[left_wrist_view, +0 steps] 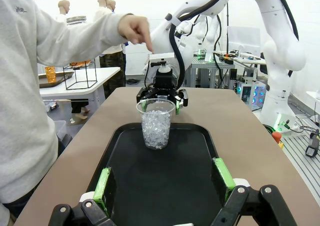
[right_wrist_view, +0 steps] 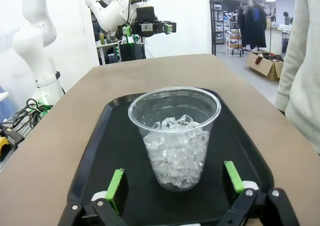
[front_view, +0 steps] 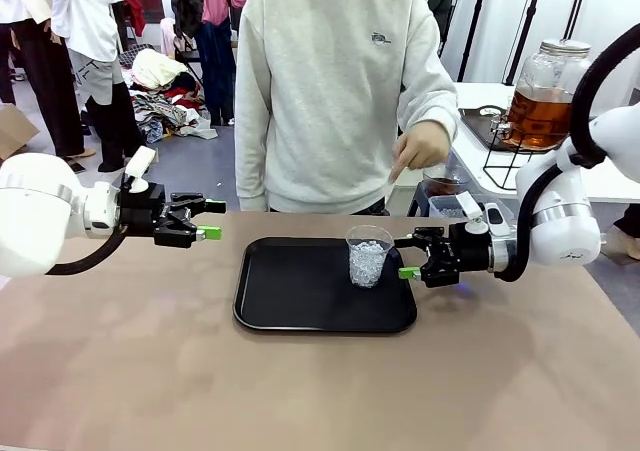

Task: Pour the drink into the iced cup.
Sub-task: Pick up the iced cup indicated by the human and present it to them.

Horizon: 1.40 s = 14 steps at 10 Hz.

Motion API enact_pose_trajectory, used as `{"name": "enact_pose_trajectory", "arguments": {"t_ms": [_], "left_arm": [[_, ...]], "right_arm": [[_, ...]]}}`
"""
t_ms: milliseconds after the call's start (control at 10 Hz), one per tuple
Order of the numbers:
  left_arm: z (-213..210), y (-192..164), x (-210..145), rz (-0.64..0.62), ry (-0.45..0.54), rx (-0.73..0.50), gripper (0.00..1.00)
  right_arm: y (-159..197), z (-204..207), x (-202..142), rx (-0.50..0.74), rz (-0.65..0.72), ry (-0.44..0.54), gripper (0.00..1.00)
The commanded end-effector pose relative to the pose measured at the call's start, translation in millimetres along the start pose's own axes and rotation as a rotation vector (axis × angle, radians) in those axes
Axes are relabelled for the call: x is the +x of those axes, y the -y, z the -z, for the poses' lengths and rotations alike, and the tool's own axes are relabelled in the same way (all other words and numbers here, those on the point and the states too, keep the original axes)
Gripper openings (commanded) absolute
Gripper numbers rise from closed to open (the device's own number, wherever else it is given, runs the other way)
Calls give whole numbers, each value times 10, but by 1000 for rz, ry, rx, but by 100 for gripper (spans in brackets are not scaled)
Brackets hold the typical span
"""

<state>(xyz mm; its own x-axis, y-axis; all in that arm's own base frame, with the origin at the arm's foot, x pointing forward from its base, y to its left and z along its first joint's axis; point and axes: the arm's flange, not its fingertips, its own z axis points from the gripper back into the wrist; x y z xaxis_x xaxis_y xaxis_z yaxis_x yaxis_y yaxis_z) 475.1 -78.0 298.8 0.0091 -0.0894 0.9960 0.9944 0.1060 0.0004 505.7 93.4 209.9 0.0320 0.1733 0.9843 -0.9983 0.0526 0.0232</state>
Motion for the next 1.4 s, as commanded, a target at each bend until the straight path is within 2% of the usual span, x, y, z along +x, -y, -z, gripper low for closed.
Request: {"name": "enact_pose_trajectory", "arguments": {"t_ms": [0,1300], "left_arm": [[7,2,20,-2,0,2,100],[7,2,20,-2,0,2,100]], "right_arm": [[79,127,-5,-3,-21,26,100],[133,510,-26,31,28,63,100]]}}
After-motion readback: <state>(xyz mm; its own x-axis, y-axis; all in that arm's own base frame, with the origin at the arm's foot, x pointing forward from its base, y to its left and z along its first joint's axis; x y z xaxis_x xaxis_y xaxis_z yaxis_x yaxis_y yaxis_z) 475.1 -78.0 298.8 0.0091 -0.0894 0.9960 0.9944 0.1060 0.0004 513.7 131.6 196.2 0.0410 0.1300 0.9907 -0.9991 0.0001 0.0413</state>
